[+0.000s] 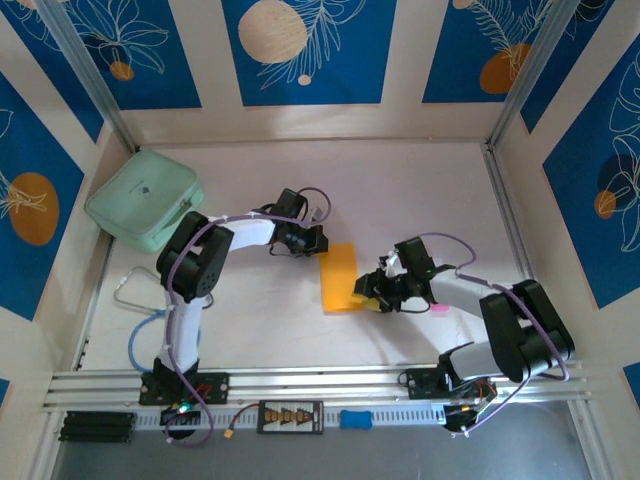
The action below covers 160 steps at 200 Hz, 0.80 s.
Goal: Fold a paper plane with a square sheet of paper (pick it up from the middle)
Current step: Fold the triangle a second time at the center of the table.
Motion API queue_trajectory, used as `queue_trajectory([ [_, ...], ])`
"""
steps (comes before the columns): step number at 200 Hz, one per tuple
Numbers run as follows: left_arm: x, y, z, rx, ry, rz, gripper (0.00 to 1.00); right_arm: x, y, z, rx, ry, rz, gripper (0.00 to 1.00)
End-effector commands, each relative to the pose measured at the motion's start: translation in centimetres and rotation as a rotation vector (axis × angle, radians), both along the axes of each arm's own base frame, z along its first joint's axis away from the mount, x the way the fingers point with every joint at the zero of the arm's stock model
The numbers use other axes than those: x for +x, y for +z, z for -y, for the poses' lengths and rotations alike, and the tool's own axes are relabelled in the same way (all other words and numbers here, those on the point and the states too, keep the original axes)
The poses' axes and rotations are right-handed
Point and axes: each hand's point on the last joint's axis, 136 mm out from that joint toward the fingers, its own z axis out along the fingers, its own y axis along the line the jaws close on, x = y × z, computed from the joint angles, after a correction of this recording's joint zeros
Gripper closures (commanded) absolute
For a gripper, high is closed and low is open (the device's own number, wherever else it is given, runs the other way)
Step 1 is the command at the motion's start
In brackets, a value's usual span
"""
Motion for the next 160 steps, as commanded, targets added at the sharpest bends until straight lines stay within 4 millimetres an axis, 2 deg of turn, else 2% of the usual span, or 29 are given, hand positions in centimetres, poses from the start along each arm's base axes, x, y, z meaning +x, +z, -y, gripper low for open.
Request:
queue_trajectory([
  [1, -2.0, -3.6, -1.8, 0.1, -0.005, -0.078, 0.95, 0.0, 0.2, -0.5, 0.037, 0.005, -0.023, 0.53],
  [30, -1.9, -3.6, -1.7, 0.094, -0.008, -0.078, 0.95, 0.3, 0.2, -0.6, 0.036, 0.004, -0.016, 0.52],
  [84, -2.0, -3.7, -1.6, 0.087, -0.006, -0.084, 0.95, 0.7, -0.4, 1.0, -0.058, -0.044, 0.005, 0.5],
  [115, -1.9, -3.6, -1.5, 0.083, -0.006, -0.081, 0.95, 0.7, -0.3, 0.3, -0.017, -0.026, 0.006, 0.5],
  [160, -1.8, -3.3, -1.2, 0.073, -0.01, -0.078, 0.95, 1.4, 0.8, -1.0, 0.056, -0.005, 0.052, 0.57],
])
